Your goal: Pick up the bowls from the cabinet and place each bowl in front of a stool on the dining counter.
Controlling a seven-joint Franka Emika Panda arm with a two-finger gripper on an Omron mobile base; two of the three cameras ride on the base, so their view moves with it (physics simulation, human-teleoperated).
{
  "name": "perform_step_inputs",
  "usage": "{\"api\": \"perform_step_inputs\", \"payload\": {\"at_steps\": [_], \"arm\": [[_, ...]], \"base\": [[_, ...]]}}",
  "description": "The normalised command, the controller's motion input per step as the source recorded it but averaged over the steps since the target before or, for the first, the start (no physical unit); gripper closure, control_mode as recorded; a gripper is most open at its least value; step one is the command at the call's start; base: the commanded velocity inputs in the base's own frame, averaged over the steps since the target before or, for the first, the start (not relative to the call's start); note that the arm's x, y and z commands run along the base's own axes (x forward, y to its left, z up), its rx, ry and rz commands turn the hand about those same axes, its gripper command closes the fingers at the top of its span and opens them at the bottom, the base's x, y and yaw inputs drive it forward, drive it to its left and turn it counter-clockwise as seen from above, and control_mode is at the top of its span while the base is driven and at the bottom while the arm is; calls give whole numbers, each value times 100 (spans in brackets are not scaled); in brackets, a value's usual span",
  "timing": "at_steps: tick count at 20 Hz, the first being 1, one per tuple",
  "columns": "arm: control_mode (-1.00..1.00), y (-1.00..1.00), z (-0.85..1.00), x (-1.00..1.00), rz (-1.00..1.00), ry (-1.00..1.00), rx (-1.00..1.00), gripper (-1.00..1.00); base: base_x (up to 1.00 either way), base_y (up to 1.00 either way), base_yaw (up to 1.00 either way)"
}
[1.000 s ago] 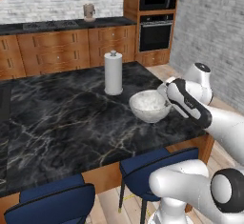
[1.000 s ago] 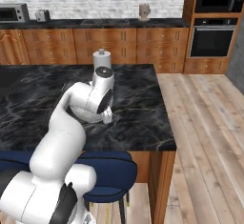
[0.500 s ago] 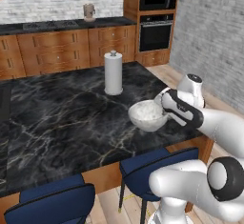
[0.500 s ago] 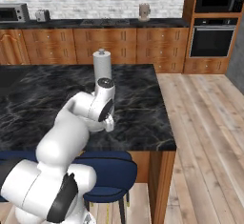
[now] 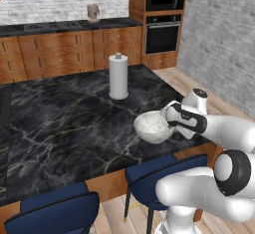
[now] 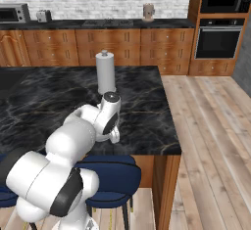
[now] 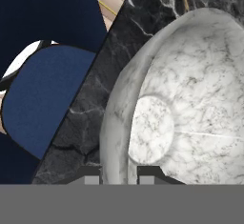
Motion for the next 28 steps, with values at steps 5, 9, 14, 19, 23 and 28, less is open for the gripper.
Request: {"api": "perform_step_inputs", "payload": {"at_steps": [5, 9, 14, 19, 23, 28], "arm": [[-100, -3, -22, 6, 4, 0, 1, 100], [-100, 0, -4, 11, 5, 0, 3, 100], [-100, 0, 0, 11, 6, 0, 0, 100], [-100, 0, -3, 10, 7, 0, 0, 100], [-100, 0, -11, 11, 9, 0, 1, 100], [-100, 0, -5, 11, 8, 0, 0, -100]], "base": [[0, 0, 0], [0, 0, 0], [0, 0, 0], [0, 0, 0], [0, 0, 0], [0, 0, 0]]}}
